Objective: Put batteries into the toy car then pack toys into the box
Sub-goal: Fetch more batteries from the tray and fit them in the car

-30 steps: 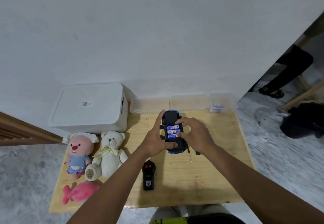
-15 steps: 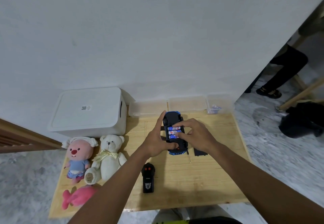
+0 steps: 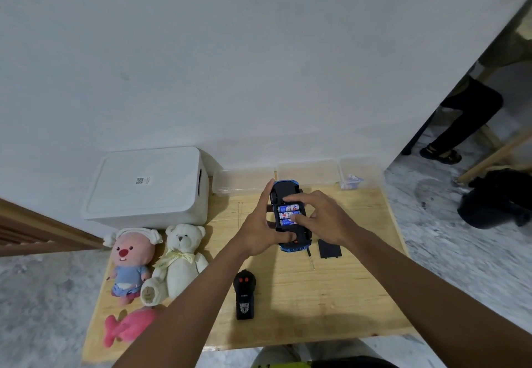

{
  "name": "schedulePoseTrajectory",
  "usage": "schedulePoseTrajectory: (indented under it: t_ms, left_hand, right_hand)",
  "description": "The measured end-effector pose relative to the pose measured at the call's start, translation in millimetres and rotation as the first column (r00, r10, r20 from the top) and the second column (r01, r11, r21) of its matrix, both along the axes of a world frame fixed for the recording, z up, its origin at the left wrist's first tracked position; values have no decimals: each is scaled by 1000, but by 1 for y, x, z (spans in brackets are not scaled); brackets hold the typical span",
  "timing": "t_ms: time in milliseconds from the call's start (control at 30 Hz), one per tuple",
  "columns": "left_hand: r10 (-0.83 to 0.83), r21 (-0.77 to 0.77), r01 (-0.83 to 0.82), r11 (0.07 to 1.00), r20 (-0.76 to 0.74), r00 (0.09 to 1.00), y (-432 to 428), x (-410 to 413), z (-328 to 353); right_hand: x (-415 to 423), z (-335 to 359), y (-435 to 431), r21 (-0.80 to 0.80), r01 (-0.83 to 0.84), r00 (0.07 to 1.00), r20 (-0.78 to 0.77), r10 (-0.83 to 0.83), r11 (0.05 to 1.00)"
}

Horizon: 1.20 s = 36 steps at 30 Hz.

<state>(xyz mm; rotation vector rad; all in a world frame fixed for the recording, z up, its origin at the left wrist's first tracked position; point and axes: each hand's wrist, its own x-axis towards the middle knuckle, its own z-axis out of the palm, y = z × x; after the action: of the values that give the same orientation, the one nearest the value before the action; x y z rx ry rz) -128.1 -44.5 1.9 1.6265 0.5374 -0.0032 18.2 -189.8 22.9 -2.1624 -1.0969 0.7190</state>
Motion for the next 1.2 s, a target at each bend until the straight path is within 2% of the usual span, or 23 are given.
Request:
schedulePoseTrajectory:
  t_ms: [100, 233, 367, 500, 600, 700, 767, 867, 1033, 1200]
  left_hand:
    - [-2, 14, 2, 1000, 3, 1000, 2, 0, 2]
    - [-2, 14, 2, 1000, 8, 1000, 4, 0, 4]
    - [-4, 11, 4, 1000, -29, 1000, 2, -2, 3]
    - [-12, 40, 14, 999, -51, 999, 1, 3, 1]
    - [-2, 70, 8, 997, -84, 996, 2, 8, -1]
    - [1, 70, 8, 997, -119, 993, -1, 10, -6]
    - [-1, 66, 10, 998, -129, 992, -5, 12, -9]
    - [17, 65, -7, 998, -153, 988, -11, 16, -15]
    - [64, 77, -51, 996, -177, 982, -20, 15, -25]
    - [101, 99, -84, 992, -178, 979, -28, 14, -35]
  right_hand:
    - [2, -1, 2, 6, -41, 999, 21, 41, 999]
    - [-1, 0, 3, 25, 0, 1000, 24, -1, 1000]
    - [0, 5, 4, -38, -42, 997, 59, 44, 998]
    - [26, 14, -4, 58, -61, 997, -45, 64, 996]
    - [52, 13, -23, 87, -42, 995, 99, 33, 995]
    - [65, 2, -48, -92, -63, 982, 170, 78, 994]
    - [65, -14, -63, -242, -94, 980, 147, 132, 966]
    - [57, -44, -78, -363, -135, 977, 105, 185, 922]
    - [44, -81, -80, -409, -200, 956, 116, 268, 890]
    - [44, -97, -79, -389, -238, 918, 209, 337, 890]
